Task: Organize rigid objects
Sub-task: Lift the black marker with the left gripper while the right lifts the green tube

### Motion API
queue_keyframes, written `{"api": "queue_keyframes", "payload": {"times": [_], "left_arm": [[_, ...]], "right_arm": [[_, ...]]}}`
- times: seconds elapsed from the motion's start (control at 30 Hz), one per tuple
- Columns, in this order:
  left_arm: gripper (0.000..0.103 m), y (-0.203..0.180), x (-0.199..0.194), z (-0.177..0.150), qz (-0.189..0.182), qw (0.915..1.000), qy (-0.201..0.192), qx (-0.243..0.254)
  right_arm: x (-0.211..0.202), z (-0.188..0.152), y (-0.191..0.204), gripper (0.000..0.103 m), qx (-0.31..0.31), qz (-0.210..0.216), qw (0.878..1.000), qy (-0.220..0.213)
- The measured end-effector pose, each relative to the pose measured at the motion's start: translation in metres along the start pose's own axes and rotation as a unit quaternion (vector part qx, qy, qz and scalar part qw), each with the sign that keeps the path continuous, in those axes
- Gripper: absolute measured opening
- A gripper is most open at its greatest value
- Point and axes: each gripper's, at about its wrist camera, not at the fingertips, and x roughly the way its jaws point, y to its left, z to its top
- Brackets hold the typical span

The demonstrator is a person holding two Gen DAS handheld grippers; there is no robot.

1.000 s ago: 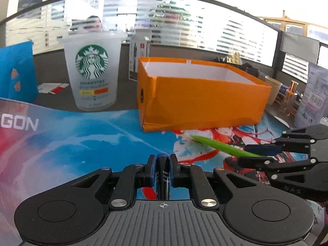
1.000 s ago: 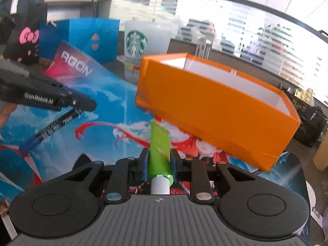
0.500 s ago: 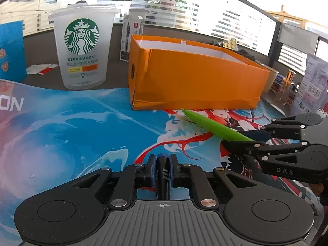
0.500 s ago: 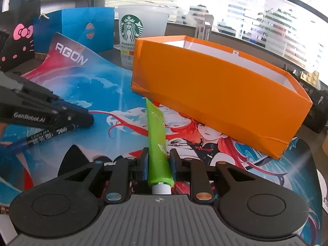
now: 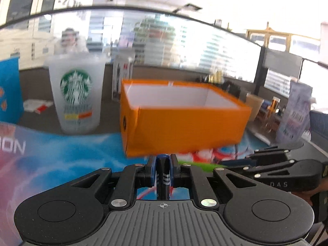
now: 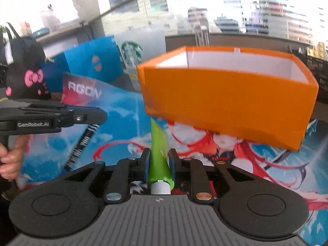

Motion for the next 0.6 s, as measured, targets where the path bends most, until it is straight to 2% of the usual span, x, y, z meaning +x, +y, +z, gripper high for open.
{"api": "queue_keyframes", "payload": {"times": [0.2,0.47,0.57,0.6], "left_arm": [[0.011,-0.010,-0.006,0.021,-0.014,0.9990,-0.039,0.015],[0.011,-0.013,-0.003,0.023,-0.023,0.9987,-0.043,0.013],[0.011,-0.010,-0.005,0.022,-0.025,0.9987,-0.044,0.009],[0.011,-0.009,-0.006,0.021,-0.026,0.9986,-0.045,0.008]], "right_arm": [[-0.004,0.018,0.004,0.004,-0.015,-0.006,1.000,-0.022],[0.020,0.009,0.012,0.003,-0.040,-0.013,0.999,0.009],[0.022,0.006,0.012,0.009,-0.025,0.004,1.000,0.006],[0.021,0.006,0.014,0.022,-0.028,0.009,1.000,-0.002]]}}
